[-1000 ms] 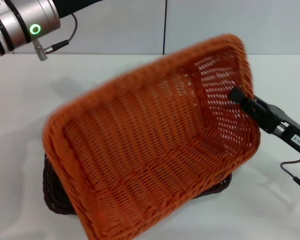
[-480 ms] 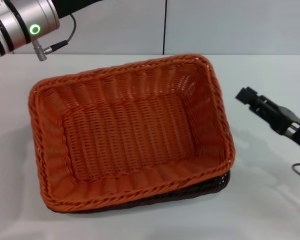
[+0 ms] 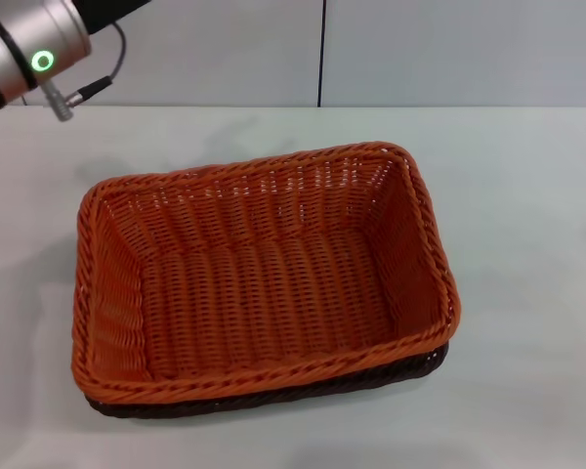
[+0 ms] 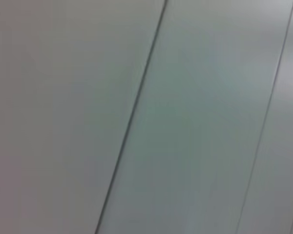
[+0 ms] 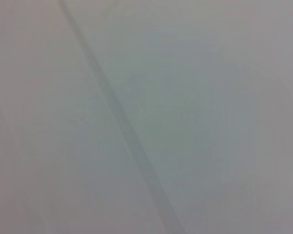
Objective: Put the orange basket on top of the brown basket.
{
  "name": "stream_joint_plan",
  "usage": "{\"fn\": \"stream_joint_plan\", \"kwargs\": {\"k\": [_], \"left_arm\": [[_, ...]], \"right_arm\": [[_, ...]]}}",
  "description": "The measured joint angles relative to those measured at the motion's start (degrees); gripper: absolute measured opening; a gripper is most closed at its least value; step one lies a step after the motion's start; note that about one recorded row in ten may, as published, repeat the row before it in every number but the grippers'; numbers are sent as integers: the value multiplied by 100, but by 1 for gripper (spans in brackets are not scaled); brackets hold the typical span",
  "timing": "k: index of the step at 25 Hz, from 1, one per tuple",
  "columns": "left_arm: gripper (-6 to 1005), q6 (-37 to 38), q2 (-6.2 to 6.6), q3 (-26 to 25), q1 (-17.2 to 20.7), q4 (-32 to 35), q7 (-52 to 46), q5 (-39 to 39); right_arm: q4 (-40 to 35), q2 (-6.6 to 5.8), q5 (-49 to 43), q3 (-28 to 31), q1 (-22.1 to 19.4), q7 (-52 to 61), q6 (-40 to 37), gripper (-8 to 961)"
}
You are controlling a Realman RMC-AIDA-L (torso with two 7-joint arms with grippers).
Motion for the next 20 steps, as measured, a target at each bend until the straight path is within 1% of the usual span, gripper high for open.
{"fn": "stream_joint_plan", "kwargs": {"k": [1, 2, 3, 5, 6, 7, 8, 9, 10, 11, 12, 15, 16, 17, 18, 19, 20], "left_arm": [[862, -15, -2, -1, 48, 8, 70, -107], [862, -43, -8, -1, 127, 18, 173, -270], [862, -77, -13, -1, 180, 32, 262, -397], [862, -195, -21, 0, 304, 107, 471, -701], [862, -381, -21, -1, 428, 229, 738, -1045], [862, -381, -21, -1, 428, 229, 738, -1045], [862, -469, -22, 0, 485, 284, 855, -1209], [862, -551, -21, -1, 562, 351, 1004, -1382], [862, -652, -23, 0, 633, 425, 1178, -1588], [862, -953, -29, -1, 784, 645, 1672, -2038], [862, -953, -29, -1, 784, 645, 1672, -2038], [862, -1516, -28, -57, 965, 1054, 2527, -2721], [862, -1700, -32, -126, 1012, 1205, 2813, -2946], [862, -1785, -34, -167, 1039, 1283, 2956, -3053], [862, -2251, -48, -462, 1107, 1767, 3529, -3533], [862, -2251, -48, -462, 1107, 1767, 3529, -3533], [862, -2385, -49, -562, 1117, 1960, 3675, -3670]], "right_arm": [[-149, -30, 77, 313, -31, -207, 172, 579], [-181, -49, 78, 485, -17, -352, 268, 579], [-181, -49, 78, 485, -17, -352, 268, 579], [-186, -63, 84, 795, 42, -700, 463, 579], [-161, -53, 97, 1084, 140, -1219, 711, 579], [-161, -53, 97, 1084, 140, -1219, 711, 579], [-116, -15, 158, 1286, 247, -1796, 920, 579], [-116, -15, 158, 1286, 247, -1796, 920, 579], [-73, 6, 218, 1358, 305, -2127, 1016, 579], [99, 16, 440, 1408, 397, -2722, 1179, 579], [99, 16, 440, 1408, 397, -2722, 1179, 579], [341, 4, 834, 1419, 516, -3303, 1414, 579], [406, 3, 1055, 1431, 577, -3451, 1540, 579], [406, 3, 1055, 1431, 577, -3451, 1540, 579], [463, 5, 1257, 1444, 635, -3571, 1632, 579], [463, 5, 1257, 1444, 635, -3571, 1632, 579], [500, 5, 1345, 1449, 660, -3617, 1662, 579]]}}
